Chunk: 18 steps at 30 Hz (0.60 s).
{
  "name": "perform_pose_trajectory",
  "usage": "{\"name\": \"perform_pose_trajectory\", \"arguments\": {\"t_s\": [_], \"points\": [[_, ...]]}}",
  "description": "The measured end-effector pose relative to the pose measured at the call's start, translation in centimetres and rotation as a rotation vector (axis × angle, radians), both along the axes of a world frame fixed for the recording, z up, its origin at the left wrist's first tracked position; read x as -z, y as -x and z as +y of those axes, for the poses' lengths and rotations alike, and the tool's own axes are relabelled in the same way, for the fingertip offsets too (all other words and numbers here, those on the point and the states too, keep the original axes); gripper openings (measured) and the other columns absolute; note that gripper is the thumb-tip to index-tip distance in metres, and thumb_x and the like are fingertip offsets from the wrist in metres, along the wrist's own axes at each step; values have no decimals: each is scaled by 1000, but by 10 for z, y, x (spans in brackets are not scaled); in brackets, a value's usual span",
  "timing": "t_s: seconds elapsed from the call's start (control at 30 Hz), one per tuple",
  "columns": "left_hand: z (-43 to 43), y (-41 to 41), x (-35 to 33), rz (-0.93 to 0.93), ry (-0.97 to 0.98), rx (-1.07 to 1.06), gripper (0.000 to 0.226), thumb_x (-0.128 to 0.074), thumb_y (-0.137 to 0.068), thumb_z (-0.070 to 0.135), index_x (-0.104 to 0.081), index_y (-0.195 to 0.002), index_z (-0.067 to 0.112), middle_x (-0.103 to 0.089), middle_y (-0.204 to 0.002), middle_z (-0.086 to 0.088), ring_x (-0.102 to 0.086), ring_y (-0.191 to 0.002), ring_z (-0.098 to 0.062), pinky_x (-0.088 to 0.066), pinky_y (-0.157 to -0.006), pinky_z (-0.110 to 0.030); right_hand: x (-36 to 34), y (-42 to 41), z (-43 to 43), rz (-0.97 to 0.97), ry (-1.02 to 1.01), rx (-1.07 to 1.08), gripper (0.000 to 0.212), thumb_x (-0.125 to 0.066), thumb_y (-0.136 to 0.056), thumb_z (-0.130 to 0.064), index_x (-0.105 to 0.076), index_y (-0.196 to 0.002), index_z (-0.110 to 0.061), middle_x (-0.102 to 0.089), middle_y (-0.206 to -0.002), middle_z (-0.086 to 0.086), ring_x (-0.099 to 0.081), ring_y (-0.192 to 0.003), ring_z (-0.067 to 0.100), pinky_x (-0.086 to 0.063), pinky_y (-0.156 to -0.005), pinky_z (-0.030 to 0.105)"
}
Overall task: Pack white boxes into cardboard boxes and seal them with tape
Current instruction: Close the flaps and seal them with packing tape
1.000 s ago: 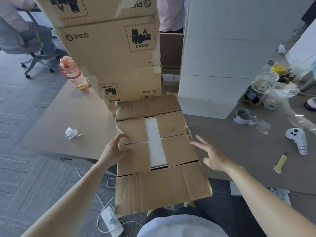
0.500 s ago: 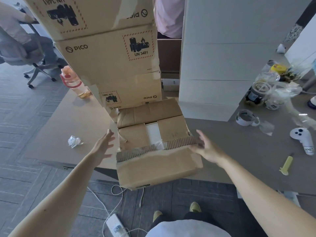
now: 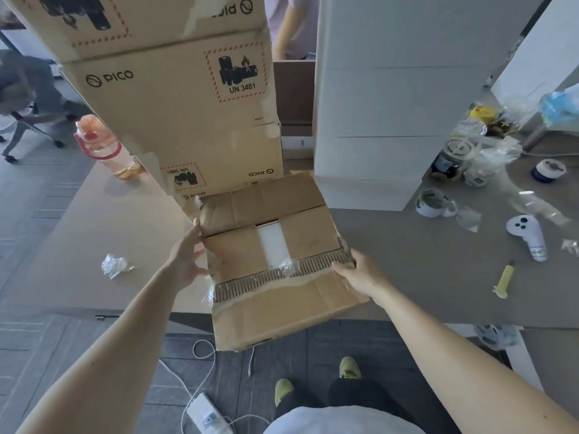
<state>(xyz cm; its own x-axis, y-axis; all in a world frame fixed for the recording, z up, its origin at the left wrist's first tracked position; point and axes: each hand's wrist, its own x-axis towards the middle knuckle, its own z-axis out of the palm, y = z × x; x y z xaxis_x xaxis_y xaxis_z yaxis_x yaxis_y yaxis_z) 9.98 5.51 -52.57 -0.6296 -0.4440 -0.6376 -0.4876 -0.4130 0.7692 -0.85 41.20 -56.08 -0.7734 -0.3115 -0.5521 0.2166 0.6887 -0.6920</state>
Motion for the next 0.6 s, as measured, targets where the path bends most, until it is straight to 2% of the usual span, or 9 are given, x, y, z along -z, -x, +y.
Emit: {"name": "perform_pose_trajectory", "arguments": {"t_s": [0.07,0.2,0.27,0.33,0.37,0.43,0.47,0.53,0.6], "points": [[1,-4,1,14,-12,-3,54,-48,-92,67,-58,-129,29,-52,-132,-2,-44,-128,-29,-51,-82,-65,3,-4,6,14,-12,-13,80,-60,-86,-59,-32,-151,-21,-44,-150,0,-47,-133,23,-41,-108,46],[12,-12,3,64,-71,-9,59,-33,-92,75,-60,-113,27,-53,-121,-4,-47,-123,-28,-50,-85,-62,8,-16,18,49,54,23,55,-59,-90,-54,-51,-137,-27,-63,-127,-10,-62,-110,13,-52,-90,32],[15,-15,6,90,-104,-8,64,-29,-93,75,-63,-107,22,-54,-124,-3,-49,-121,-29,-52,-81,-56,9,-22,20,59,81,46,46,-57,-90,-55,-57,-128,-30,-67,-113,-14,-64,-101,12,-53,-79,28],[22,-17,6,106,-77,66,65,-30,-96,70,-62,-97,13,-59,-122,-6,-61,-101,-25,-55,-71,-41,9,-25,21,52,111,80,41,-58,-91,-53,-60,-123,-28,-67,-103,-12,-65,-97,14,-50,-71,25],[25,-16,7,107,-38,129,57,-36,-98,62,-62,-94,11,-62,-119,-8,-65,-91,-22,-54,-66,-35,10,-27,21,48,119,101,41,-58,-91,-52,-60,-123,-26,-67,-102,-11,-65,-95,14,-49,-69,24],[31,-12,9,100,55,253,38,-59,-91,48,-64,-99,11,-64,-122,-13,-67,-99,-25,-56,-73,-37,9,-30,24,59,139,134,41,-57,-92,-51,-59,-123,-25,-66,-97,-12,-64,-87,10,-46,-65,21],[32,-8,10,101,106,302,39,-73,-80,45,-66,-103,14,-63,-127,-13,-65,-108,-31,-57,-81,-44,8,-33,27,65,142,148,40,-57,-93,-50,-59,-123,-25,-66,-92,-13,-64,-82,9,-45,-62,19],[34,2,12,64,216,392,49,-91,-60,38,-69,-101,23,-57,-134,-8,-62,-113,-38,-55,-90,-58,8,-36,34,64,133,178,36,-55,-94,-50,-59,-120,-25,-65,-84,-12,-63,-72,8,-43,-55,17],[43,16,13,17,347,462,46,-93,-60,25,-70,-99,27,-50,-136,-3,-59,-113,-35,-59,-82,-54,7,-38,42,73,115,191,35,-54,-94,-52,-57,-118,-27,-66,-87,-11,-62,-73,6,-44,-55,16]]}}
